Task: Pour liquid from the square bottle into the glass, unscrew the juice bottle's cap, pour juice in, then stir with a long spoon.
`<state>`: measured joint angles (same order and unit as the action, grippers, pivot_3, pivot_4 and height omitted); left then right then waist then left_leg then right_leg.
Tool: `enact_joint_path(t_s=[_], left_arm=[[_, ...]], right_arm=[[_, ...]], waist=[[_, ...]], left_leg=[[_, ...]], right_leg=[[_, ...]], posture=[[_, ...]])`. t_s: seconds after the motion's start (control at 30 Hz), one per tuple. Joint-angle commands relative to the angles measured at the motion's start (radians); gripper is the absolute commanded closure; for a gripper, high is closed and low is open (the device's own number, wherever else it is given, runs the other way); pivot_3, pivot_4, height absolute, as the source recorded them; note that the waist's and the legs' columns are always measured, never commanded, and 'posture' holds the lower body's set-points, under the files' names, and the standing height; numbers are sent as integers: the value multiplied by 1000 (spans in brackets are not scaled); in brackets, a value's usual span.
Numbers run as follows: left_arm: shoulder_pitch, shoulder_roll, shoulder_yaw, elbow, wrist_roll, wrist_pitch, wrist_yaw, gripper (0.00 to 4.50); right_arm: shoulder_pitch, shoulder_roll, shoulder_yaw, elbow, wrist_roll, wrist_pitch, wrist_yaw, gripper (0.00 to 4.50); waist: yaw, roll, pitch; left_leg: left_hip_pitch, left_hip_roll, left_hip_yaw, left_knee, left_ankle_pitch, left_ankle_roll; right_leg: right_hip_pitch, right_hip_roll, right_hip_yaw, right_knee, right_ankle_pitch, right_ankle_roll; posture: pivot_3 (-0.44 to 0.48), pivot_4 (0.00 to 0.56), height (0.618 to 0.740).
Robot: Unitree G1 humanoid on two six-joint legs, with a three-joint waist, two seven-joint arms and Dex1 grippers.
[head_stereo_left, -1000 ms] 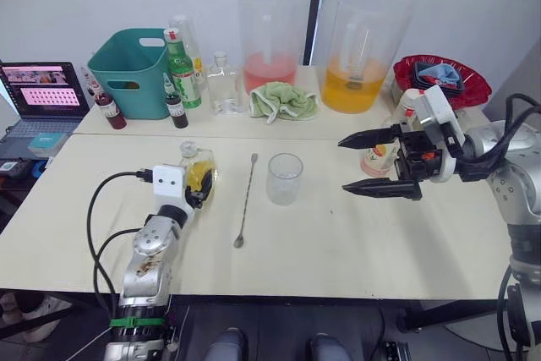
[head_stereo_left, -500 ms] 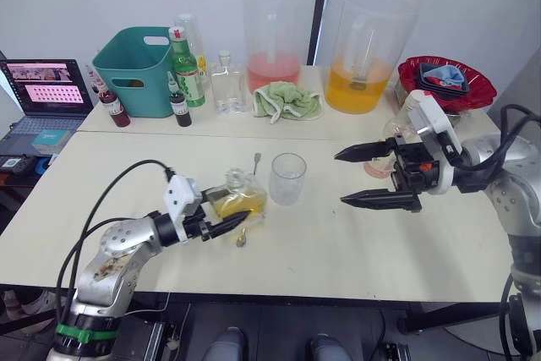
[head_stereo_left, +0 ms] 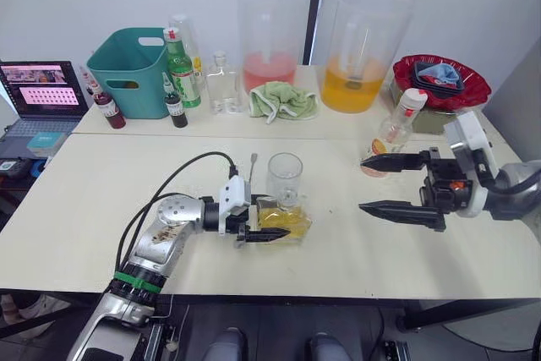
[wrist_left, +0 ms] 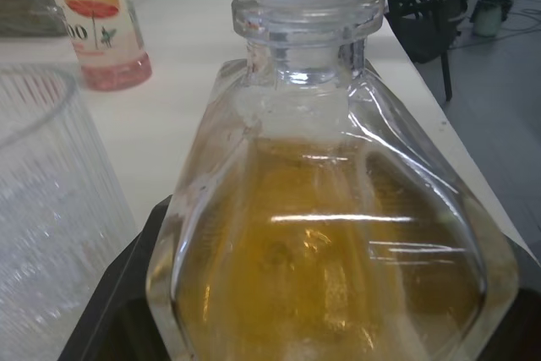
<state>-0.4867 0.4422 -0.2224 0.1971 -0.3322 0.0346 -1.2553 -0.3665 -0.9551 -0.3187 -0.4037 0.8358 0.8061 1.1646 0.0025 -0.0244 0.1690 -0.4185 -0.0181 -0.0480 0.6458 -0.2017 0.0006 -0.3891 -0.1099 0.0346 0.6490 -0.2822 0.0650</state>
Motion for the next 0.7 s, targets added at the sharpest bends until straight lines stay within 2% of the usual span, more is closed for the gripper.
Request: enact_joint_path(t_s=[0.03, 0.1, 0.17, 0.23, 0.37, 0.5, 0.7], left_arm=[[-17, -10, 11, 47, -4, -97, -70, 1718], [-20, -11, 22, 110, -11, -107, -100, 1718], [-39, 2, 30, 138, -14, -83, -118, 696], [-54, 14, 35, 118, -19, -38, -116, 59], [-60, 65, 36, -68, -46, 168, -61, 22], [-13, 87, 53, -262, -70, 308, 32, 22], [20, 89, 43, -332, -31, 363, 123, 22]], right_arm=[[27, -27, -71, -61, 54, 12, -25, 0], [31, -25, -70, -79, 76, 20, -46, 0], [23, -24, -60, -81, 86, 22, -63, 0], [19, -28, -53, -78, 91, 19, -69, 0], [6, -32, -28, -66, 96, 18, -73, 0], [-18, -25, 2, -58, 104, 15, -79, 0], [-83, 0, 91, -16, 56, -21, -86, 0]], waist=[[2, 0, 0], [2, 0, 0], [1, 0, 0], [0, 0, 0], [-2, 0, 0], [-3, 0, 0], [-11, 0, 0]], left_leg=[[0, 0, 0, 0, 0, 0], [0, 0, 0, 0, 0, 0], [0, 0, -1, 1, 0, 0], [0, 0, -1, 1, 0, 0], [0, 0, -2, 2, 0, 0], [0, 0, -4, 3, 0, 0], [0, 1, -4, 2, 0, 0]], right_leg=[[0, 0, 0, 0, 0, 0], [1, 0, 0, 0, 0, 0], [1, 0, 0, 0, 0, 0], [1, 0, 0, 0, 0, 0], [1, 0, 0, 1, 0, 0], [1, 0, 0, 1, 0, 0], [1, 1, 0, 1, 0, 0]], posture=[[0, 150, 740], [0, 150, 740], [0, 150, 740], [0, 150, 740], [0, 150, 740], [0, 150, 740], [0, 150, 740]])
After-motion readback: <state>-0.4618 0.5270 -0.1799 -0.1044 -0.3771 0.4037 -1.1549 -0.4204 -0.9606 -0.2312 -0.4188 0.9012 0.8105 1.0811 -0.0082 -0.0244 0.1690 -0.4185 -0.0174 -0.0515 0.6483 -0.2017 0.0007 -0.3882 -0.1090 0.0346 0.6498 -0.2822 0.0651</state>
